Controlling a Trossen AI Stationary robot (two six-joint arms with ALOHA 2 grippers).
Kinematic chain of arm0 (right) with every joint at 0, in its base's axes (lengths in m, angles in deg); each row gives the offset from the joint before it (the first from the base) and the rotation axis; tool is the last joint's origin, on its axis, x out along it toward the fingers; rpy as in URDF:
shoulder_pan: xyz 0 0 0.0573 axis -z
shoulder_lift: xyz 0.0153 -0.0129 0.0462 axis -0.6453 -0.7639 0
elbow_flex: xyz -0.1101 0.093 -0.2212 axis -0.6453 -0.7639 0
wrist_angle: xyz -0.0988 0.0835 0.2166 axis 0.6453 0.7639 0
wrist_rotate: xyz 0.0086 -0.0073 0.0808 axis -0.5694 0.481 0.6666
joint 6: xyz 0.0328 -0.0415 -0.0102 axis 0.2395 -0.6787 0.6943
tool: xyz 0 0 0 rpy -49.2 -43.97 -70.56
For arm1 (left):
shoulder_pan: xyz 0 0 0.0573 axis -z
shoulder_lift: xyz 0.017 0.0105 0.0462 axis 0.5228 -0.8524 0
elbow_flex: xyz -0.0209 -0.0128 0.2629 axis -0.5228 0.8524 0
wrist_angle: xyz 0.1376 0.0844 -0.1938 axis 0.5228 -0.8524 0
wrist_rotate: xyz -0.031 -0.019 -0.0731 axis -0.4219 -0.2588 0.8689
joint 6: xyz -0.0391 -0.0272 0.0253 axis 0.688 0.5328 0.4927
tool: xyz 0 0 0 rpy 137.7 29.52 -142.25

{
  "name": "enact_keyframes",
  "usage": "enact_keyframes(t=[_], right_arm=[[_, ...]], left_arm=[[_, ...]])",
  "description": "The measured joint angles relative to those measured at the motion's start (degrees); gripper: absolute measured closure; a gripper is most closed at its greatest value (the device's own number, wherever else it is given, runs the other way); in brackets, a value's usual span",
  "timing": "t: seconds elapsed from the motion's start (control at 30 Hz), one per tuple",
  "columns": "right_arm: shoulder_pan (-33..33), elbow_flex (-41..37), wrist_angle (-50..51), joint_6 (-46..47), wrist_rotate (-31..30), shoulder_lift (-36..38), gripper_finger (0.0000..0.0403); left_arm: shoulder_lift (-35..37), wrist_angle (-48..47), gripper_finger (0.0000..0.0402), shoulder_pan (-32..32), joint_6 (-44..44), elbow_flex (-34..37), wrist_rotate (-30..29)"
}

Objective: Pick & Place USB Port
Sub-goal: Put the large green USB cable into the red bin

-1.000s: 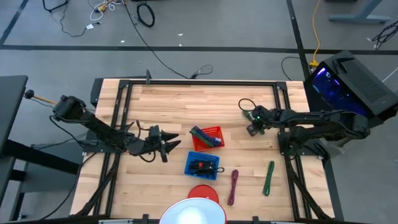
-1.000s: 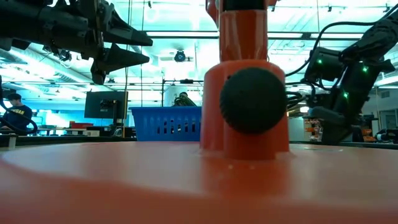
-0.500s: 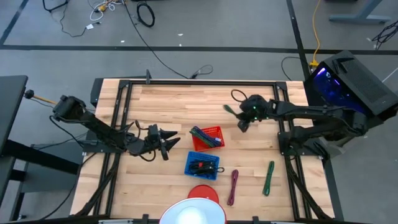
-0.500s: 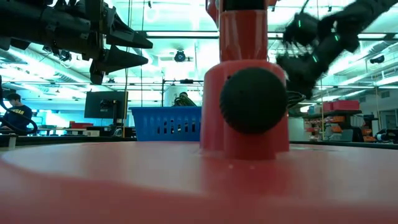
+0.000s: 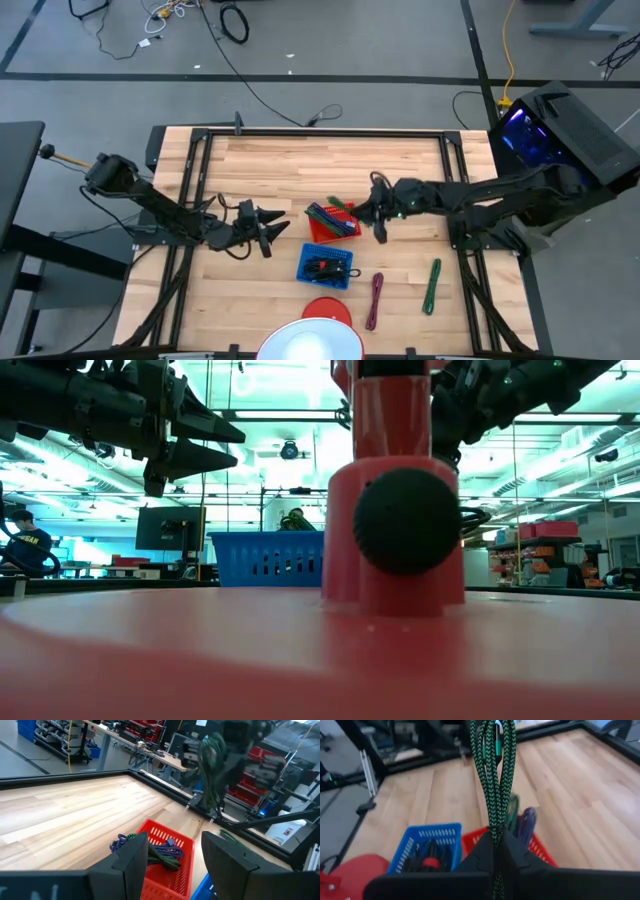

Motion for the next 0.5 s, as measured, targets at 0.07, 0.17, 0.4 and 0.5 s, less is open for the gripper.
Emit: enact_keyframes(t=[0.07,0.17,0.4,0.5], right_arm=[[-1.6,0.0,-2.4,0.0,-0.8,-2.0,0.0398],[-2.7,0.0,-7.3,0.0,-1.1,-5.6,0.0398],[-2.9,0.0,-12.8,-0.7,-0.9,-12.6,0.0398],[-2.7,0.0,-14.3,-2.6,-1.1,-14.5,0.0398]], left_arm=[[0.0,0.0,0.0211,0.0,0.0,0.0,0.0],[0.0,0.0,0.0211,0.0,0.0,0.0,0.0],[0.0,0.0,0.0211,0.0,0.5,0.0,-0.4],[0.0,0.0,0.0211,0.0,0.4,0.0,-0.4]])
